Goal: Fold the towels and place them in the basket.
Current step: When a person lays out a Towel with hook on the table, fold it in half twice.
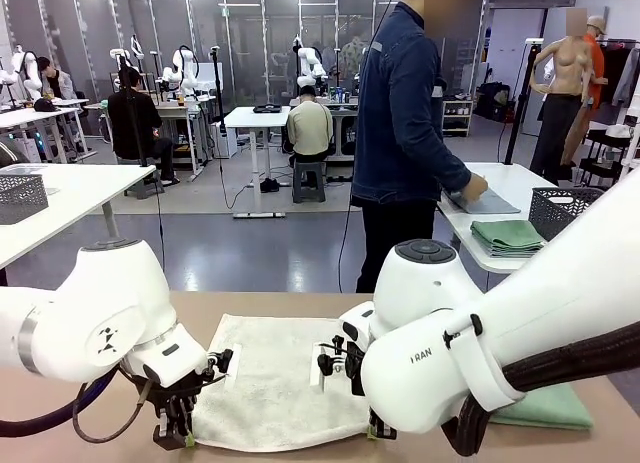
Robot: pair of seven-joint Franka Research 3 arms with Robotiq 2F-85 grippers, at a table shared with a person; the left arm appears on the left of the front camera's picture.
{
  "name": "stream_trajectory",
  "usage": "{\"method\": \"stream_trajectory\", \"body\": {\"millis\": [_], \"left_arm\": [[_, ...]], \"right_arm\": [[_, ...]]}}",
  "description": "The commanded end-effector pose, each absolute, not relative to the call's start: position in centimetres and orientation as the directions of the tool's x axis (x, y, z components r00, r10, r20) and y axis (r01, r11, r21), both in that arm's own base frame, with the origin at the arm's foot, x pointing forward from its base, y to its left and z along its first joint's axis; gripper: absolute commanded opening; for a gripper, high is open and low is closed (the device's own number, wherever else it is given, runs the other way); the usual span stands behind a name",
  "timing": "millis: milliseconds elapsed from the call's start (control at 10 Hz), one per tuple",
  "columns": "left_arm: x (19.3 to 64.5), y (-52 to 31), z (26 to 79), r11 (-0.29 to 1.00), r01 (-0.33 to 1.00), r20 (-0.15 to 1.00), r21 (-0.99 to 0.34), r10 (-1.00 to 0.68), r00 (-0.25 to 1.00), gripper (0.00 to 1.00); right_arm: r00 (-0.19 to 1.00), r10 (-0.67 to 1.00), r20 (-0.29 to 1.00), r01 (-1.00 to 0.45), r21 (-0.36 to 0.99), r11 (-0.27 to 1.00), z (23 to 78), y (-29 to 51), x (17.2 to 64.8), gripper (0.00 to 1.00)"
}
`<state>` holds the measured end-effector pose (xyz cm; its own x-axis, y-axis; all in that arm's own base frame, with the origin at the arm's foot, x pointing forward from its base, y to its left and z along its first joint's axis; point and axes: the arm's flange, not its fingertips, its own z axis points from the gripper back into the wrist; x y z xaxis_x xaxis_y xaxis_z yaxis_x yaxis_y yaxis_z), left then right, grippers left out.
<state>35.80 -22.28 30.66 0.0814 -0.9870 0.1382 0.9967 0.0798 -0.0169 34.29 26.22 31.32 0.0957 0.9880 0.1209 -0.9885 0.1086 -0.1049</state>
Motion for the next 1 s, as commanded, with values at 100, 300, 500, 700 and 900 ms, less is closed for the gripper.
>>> {"method": "stream_trajectory", "body": {"millis": [100,300,500,700,900], "left_arm": [[31.8,-21.5,34.3,0.062,0.994,0.163,-0.089,-0.984,0.076,0.00],[29.5,-21.6,37.4,0.038,0.997,0.166,-0.066,-0.985,0.048,0.00],[29.7,-22.2,39.5,0.025,0.999,0.199,-0.030,-0.980,0.030,0.00],[30.8,-22.4,38.9,-0.009,0.999,0.205,-0.052,-0.979,0.002,0.00],[31.9,-22.9,37.5,-0.041,0.996,0.199,-0.077,-0.980,-0.025,0.00]], "right_arm": [[0.116,0.976,0.186,-0.991,-0.042,0.126,35.4,24.2,28.7,0.00],[0.116,0.977,0.178,-0.988,-0.083,0.132,38.4,24.6,26.5,0.00],[0.138,0.974,0.178,-0.980,-0.115,0.160,39.8,24.1,27.7,0.00],[0.144,0.972,0.187,-0.977,-0.129,0.170,40.0,23.8,29.0,0.00],[0.135,0.974,0.179,-0.981,-0.116,0.157,40.0,23.9,29.8,0.00]]}}
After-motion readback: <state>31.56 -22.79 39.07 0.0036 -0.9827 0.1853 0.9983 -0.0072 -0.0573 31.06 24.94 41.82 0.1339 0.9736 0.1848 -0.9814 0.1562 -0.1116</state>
